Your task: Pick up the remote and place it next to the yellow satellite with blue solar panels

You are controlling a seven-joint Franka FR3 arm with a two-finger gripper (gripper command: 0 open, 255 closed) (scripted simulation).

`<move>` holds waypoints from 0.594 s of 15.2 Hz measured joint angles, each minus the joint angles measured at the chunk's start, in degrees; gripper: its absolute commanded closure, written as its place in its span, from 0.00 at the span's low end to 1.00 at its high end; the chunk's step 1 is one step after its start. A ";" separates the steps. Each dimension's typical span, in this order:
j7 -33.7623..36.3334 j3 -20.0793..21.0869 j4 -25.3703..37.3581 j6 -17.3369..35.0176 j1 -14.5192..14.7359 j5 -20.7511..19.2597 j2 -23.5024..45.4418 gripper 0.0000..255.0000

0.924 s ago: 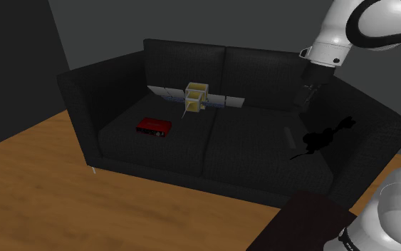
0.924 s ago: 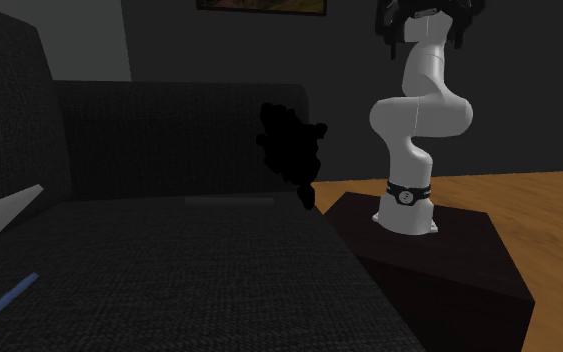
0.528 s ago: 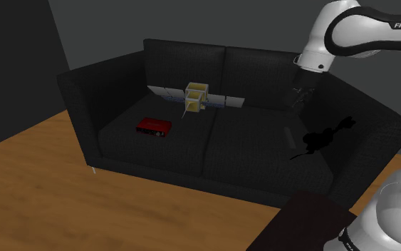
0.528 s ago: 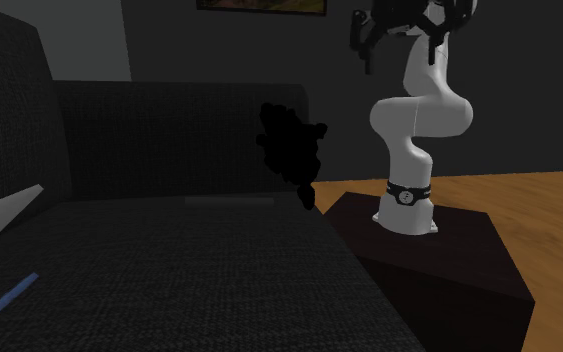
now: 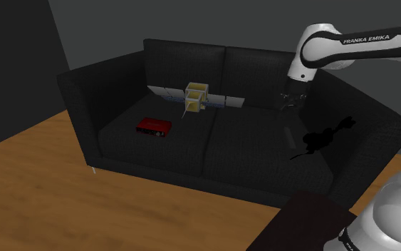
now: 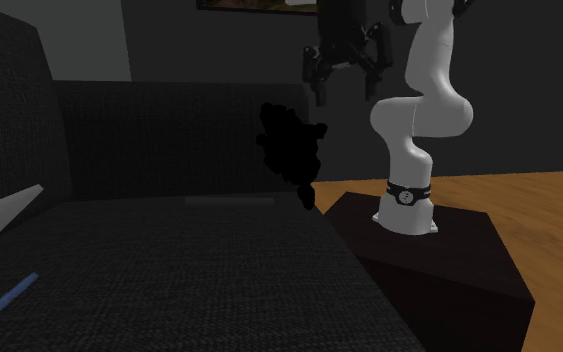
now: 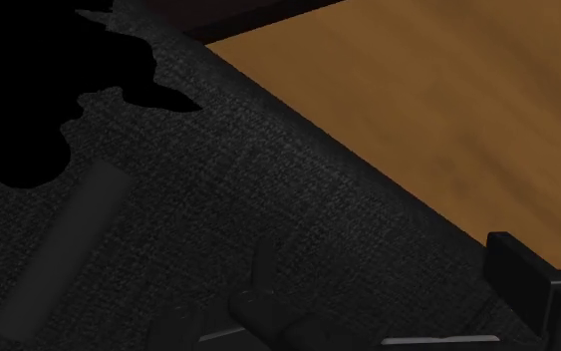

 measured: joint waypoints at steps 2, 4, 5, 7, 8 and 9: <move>0.90 -1.14 -0.34 2.58 -1.16 -0.16 2.91 0.00; 1.74 -2.37 1.10 4.08 -2.26 -0.17 6.48 0.00; 2.35 -2.84 1.47 4.63 -2.77 -0.16 7.73 0.00; 3.12 -4.09 2.31 6.00 -3.91 -0.13 10.57 0.00; 3.61 -4.63 3.19 6.72 -4.34 0.09 12.48 0.00; 3.94 -5.27 3.95 7.20 -4.88 0.23 14.09 0.00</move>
